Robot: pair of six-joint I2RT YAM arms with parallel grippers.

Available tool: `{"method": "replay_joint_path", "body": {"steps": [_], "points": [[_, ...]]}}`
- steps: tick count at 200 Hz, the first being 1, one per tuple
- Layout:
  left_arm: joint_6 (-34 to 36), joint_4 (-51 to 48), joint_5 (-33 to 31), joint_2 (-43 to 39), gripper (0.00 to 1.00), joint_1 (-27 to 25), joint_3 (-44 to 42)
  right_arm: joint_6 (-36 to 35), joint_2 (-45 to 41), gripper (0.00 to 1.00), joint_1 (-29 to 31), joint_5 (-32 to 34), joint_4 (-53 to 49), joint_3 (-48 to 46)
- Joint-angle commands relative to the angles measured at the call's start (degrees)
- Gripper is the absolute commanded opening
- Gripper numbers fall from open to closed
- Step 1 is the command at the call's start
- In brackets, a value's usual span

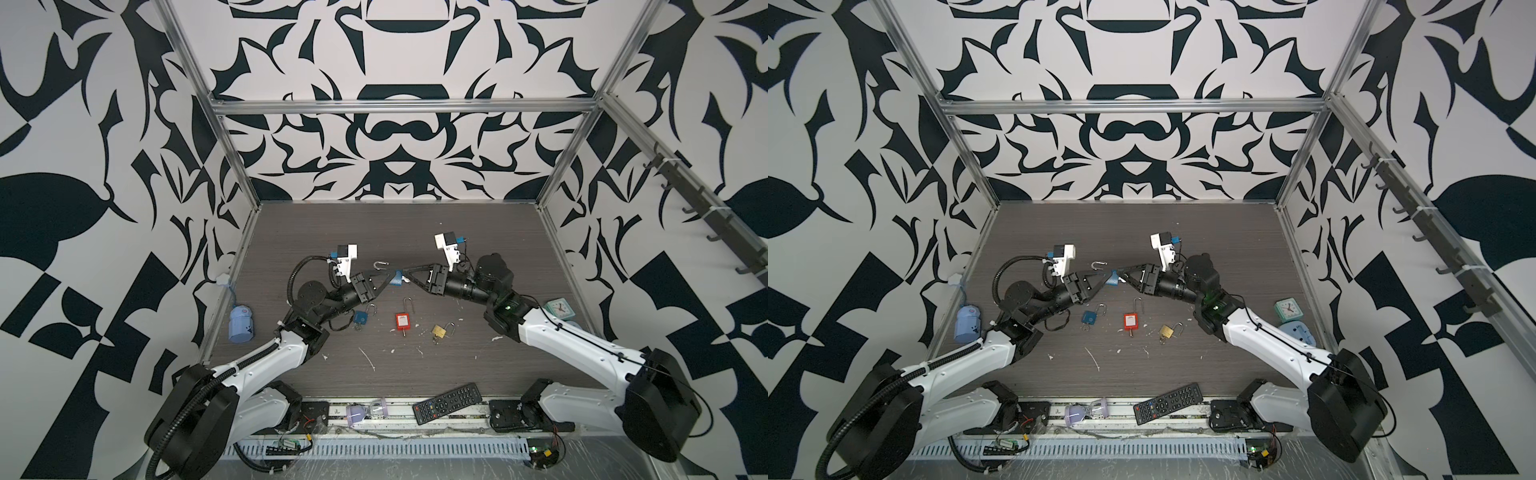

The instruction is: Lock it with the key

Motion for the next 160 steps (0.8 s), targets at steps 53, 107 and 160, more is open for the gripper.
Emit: {"method": "replay_joint_path", "body": {"steps": [53,107,160], "points": [[-1.2,5.0,1.6,0.5,0.00,0.3,1.6,2.6,1.9,0.39,1.9,-1.7,8.0,-0.8],[-1.5,4.9,2.2,0.9,0.00,0.2,2.0,3.3,2.9,0.24,2.0,-1.8,9.6,-0.8],[-1.6,4.4,3.1,2.5,0.00,0.4,2.8,5.6,4.3,0.04,2.0,-3.1,13.0,-1.2]]}}
